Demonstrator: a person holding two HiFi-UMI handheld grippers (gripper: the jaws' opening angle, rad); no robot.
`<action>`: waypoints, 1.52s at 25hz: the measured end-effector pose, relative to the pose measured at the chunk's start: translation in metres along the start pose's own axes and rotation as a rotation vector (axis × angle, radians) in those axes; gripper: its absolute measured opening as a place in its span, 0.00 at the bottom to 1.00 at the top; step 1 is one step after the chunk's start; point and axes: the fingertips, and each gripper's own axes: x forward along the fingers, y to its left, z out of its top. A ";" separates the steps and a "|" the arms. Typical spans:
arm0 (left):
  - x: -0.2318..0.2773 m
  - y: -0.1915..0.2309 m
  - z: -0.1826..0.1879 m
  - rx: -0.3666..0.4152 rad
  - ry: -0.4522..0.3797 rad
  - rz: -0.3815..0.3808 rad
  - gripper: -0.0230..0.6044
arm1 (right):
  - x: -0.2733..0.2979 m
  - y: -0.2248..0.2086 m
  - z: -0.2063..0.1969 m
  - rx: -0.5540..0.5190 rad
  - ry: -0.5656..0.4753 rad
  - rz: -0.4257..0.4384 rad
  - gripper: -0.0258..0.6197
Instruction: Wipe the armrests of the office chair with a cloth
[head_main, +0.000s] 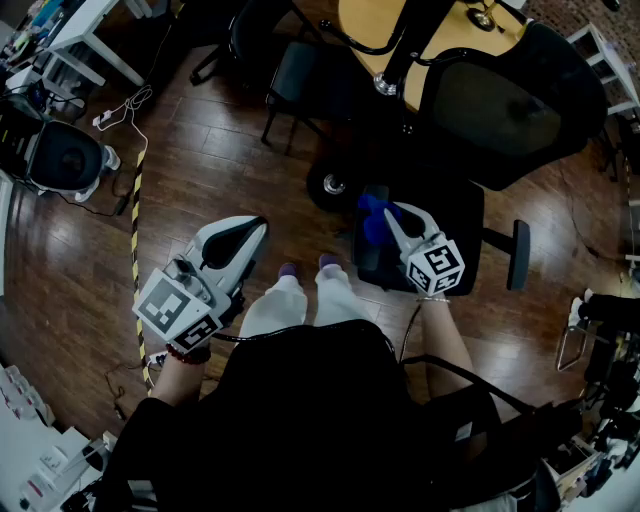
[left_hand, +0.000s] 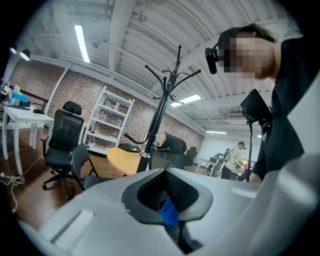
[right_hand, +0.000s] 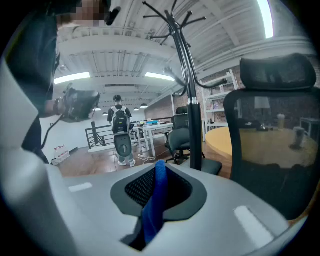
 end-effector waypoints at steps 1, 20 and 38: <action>0.011 0.004 0.001 -0.016 -0.019 0.002 0.05 | 0.017 -0.011 -0.009 0.004 0.010 -0.001 0.09; 0.083 0.025 -0.021 -0.124 0.010 0.074 0.05 | 0.052 -0.065 -0.128 -0.261 0.543 0.053 0.38; 0.049 0.023 -0.004 -0.176 -0.217 0.128 0.05 | 0.113 -0.163 -0.139 -0.222 0.757 0.147 0.13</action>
